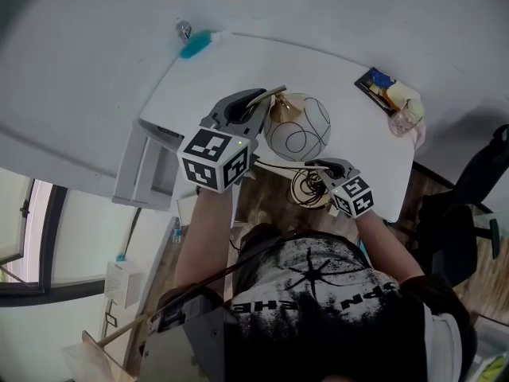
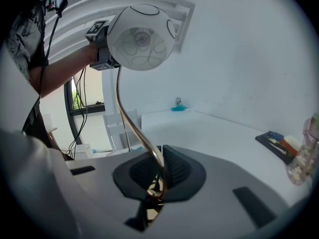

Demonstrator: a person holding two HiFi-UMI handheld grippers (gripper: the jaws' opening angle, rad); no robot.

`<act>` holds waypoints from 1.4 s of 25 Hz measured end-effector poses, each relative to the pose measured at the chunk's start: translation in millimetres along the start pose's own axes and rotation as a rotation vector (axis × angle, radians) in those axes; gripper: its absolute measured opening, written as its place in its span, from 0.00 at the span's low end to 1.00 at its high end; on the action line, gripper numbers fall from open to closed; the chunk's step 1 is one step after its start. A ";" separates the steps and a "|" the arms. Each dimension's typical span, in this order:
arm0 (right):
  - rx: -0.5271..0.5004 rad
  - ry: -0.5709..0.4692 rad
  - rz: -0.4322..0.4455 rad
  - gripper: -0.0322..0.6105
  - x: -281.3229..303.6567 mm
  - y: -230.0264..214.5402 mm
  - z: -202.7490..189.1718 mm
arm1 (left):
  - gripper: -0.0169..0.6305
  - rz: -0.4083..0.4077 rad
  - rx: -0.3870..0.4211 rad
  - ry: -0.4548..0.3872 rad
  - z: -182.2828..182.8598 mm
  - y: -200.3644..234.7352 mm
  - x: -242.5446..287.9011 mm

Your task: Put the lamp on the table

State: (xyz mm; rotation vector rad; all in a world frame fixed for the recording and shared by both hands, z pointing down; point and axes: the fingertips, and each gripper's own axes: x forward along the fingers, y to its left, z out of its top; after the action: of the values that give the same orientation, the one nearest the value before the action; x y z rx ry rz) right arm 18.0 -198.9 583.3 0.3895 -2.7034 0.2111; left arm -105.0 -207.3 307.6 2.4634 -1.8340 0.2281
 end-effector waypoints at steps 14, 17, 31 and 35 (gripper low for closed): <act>0.026 0.001 -0.076 0.08 61.0 -47.3 30.6 | 0.07 -0.082 0.009 -0.013 4.0 70.7 56.0; 0.036 0.001 -0.096 0.08 78.8 -62.0 41.9 | 0.07 -0.105 0.011 -0.014 7.9 91.5 73.1; 0.089 -0.011 -0.186 0.08 166.7 -120.3 95.9 | 0.07 -0.206 0.038 -0.004 24.9 189.8 145.8; 0.101 -0.011 -0.204 0.08 189.3 -137.1 105.0 | 0.07 -0.230 0.040 0.000 25.3 213.6 166.9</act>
State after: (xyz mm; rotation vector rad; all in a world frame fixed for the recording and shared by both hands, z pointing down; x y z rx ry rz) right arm -146.1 -395.6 577.4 0.6933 -2.6474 0.2887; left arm -260.4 -430.7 300.4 2.6722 -1.5415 0.2535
